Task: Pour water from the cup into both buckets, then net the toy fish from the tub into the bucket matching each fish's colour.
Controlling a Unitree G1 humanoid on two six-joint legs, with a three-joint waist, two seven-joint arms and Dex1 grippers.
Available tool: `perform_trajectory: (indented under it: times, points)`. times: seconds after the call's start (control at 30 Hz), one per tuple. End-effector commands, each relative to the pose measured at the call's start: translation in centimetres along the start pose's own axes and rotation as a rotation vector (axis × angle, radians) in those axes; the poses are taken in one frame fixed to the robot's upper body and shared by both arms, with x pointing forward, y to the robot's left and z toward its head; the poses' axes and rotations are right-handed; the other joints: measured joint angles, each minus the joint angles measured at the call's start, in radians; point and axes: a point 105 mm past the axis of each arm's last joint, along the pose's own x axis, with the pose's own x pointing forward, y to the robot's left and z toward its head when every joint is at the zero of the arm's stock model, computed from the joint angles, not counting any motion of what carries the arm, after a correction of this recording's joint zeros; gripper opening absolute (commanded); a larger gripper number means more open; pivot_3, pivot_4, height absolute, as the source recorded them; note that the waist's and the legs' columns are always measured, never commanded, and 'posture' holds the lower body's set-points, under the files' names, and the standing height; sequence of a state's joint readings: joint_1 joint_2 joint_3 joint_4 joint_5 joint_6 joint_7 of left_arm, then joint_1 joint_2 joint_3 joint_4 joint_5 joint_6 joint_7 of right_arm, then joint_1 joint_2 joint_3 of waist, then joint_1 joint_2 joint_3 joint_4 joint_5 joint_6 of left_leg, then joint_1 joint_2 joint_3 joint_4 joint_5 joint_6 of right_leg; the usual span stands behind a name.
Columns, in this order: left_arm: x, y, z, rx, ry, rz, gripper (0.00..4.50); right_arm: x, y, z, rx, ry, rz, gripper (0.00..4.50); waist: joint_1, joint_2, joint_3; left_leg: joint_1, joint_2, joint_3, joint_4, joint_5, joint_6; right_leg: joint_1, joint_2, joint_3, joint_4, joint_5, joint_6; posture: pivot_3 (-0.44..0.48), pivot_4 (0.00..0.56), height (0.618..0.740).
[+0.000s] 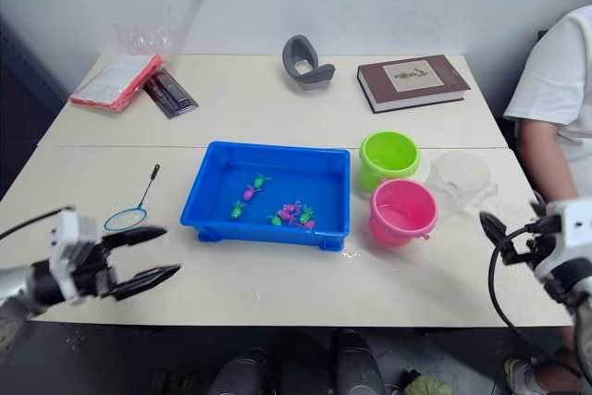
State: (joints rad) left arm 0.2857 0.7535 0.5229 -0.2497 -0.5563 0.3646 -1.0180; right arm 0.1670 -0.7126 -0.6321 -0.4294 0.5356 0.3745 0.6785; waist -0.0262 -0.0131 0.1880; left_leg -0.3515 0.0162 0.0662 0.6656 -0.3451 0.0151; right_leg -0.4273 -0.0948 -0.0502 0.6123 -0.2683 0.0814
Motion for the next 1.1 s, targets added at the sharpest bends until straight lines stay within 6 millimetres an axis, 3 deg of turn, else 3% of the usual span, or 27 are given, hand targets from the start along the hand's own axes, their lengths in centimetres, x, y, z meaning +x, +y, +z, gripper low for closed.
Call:
perform_trajectory:
  times: [0.03, 0.13, 0.37, 0.53, 0.63, 0.7, 0.8, 0.87, 0.93, 1.1]
  points:
    - [-3.1, 2.0, -1.2, 0.052, 0.035, 0.191, 4.50, 0.6, 3.8, 3.5, -0.101, -0.191, 0.246, 4.43, 0.007, -0.006, -0.003, 0.000, 0.000, -0.001, 0.000, 0.000, 0.000, 0.000, 0.000, -0.001, 0.000, 0.000, -0.001, 0.000, 0.150, 0.740]
    - [-5.3, 1.9, -4.0, 0.070, 0.163, 0.254, 4.50, 1.1, 5.6, 4.5, -0.135, -0.301, 0.361, 4.43, 0.010, -0.008, -0.003, -0.001, 0.000, -0.001, 0.000, -0.001, 0.001, 0.000, -0.002, -0.001, -0.003, 0.000, -0.001, 0.000, 0.150, 0.740]
    - [-11.0, 4.5, -6.6, -0.156, 0.148, 0.791, 4.50, 1.7, 10.5, 2.9, -0.092, -0.330, 0.658, 4.43, 0.027, -0.009, -0.003, -0.003, 0.000, -0.003, 0.000, -0.004, 0.002, 0.000, -0.006, -0.002, -0.007, 0.000, 0.000, 0.000, 0.150, 0.740]
    - [-10.9, 5.7, -4.3, -0.269, 0.036, 0.872, 4.50, 2.4, 11.3, 2.5, -0.083, -0.348, 0.712, 4.43, 0.028, -0.010, -0.003, -0.002, 0.000, -0.003, 0.000, -0.004, 0.001, 0.000, -0.006, -0.003, -0.006, 0.000, -0.001, 0.000, 0.150, 0.740]
    - [-8.9, 8.0, -1.7, -0.262, 0.054, 0.850, 4.50, 2.6, 11.7, 2.5, -0.075, -0.354, 0.744, 4.43, 0.042, -0.010, -0.003, -0.002, 0.000, -0.005, 0.000, -0.003, -0.001, 0.001, -0.006, -0.005, -0.003, -0.001, -0.002, 0.000, 0.150, 0.740]
    - [-6.5, 9.5, 0.3, -0.233, 0.091, 0.807, 4.50, 3.1, 11.7, 2.8, -0.068, -0.365, 0.735, 4.43, 0.048, -0.010, -0.003, -0.001, 0.000, -0.007, 0.001, -0.002, -0.003, 0.000, -0.006, -0.006, -0.001, -0.001, -0.003, 0.000, 0.150, 0.740]
    - [-4.5, 11.0, 2.0, -0.220, 0.131, 0.798, 4.50, 3.4, 11.7, 3.1, -0.069, -0.368, 0.734, 4.43, 0.045, -0.008, -0.003, -0.001, 0.000, -0.006, 0.000, -0.002, -0.003, 0.000, -0.006, -0.006, -0.001, -0.001, -0.003, 0.000, 0.150, 0.740]
    - [-2.1, 12.4, 2.9, -0.226, 0.146, 0.753, 4.50, 3.6, 11.7, 3.4, -0.071, -0.374, 0.733, 4.43, 0.041, -0.008, -0.003, -0.002, 0.000, -0.004, 0.000, -0.002, -0.004, 0.000, -0.006, -0.006, -0.002, -0.001, -0.002, 0.000, 0.150, 0.740]
    - [1.1, 13.9, 3.1, -0.253, 0.183, 0.701, 4.50, 3.7, 12.1, 3.3, -0.080, -0.357, 0.739, 4.43, 0.038, -0.008, -0.003, -0.003, 0.000, -0.003, 0.000, 0.000, -0.009, -0.001, -0.004, -0.009, -0.001, 0.000, -0.002, 0.000, 0.150, 0.740]
    - [6.0, 15.9, 1.6, -0.276, 0.286, 0.633, 4.50, 3.8, 12.4, 3.4, -0.104, -0.342, 0.712, 4.43, 0.034, -0.009, -0.003, -0.003, -0.001, 0.002, 0.001, 0.001, -0.009, -0.001, -0.001, -0.018, 0.003, 0.000, 0.000, 0.000, 0.150, 0.740]
